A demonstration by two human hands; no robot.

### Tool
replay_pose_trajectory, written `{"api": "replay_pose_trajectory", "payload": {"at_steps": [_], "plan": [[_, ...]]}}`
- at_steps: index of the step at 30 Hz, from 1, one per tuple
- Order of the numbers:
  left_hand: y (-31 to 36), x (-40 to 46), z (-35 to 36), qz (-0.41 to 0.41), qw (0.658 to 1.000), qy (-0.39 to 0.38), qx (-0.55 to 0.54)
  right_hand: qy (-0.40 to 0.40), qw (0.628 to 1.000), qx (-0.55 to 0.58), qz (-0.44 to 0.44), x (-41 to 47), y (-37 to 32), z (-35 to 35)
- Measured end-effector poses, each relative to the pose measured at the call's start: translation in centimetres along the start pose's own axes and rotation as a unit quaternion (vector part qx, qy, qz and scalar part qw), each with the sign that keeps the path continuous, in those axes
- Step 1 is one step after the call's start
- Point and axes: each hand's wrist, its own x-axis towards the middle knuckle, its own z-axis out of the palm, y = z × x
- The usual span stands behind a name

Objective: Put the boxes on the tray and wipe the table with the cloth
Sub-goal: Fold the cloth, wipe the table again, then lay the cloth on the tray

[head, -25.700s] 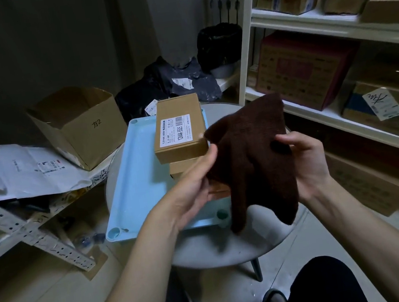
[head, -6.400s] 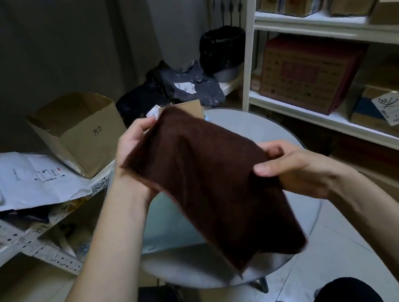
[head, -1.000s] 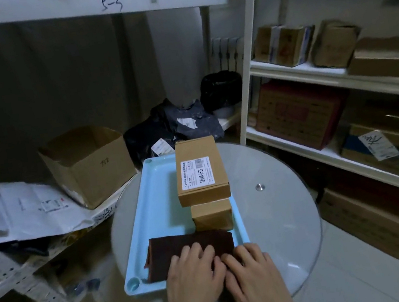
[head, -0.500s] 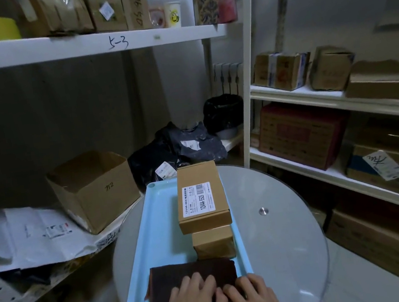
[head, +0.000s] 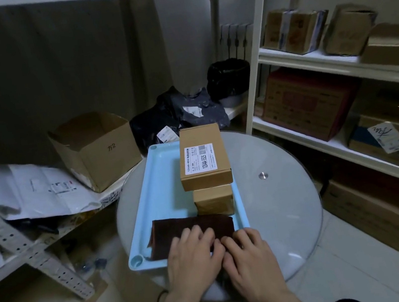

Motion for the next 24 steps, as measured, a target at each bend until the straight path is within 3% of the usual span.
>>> {"api": "replay_pose_trajectory", "payload": {"at_steps": [24], "plan": [[0.31,-0.19,-0.90,-0.022,0.999,-0.030,-0.031,-0.021,0.999,0.014,0.026,-0.15,-0.36,-0.53]]}}
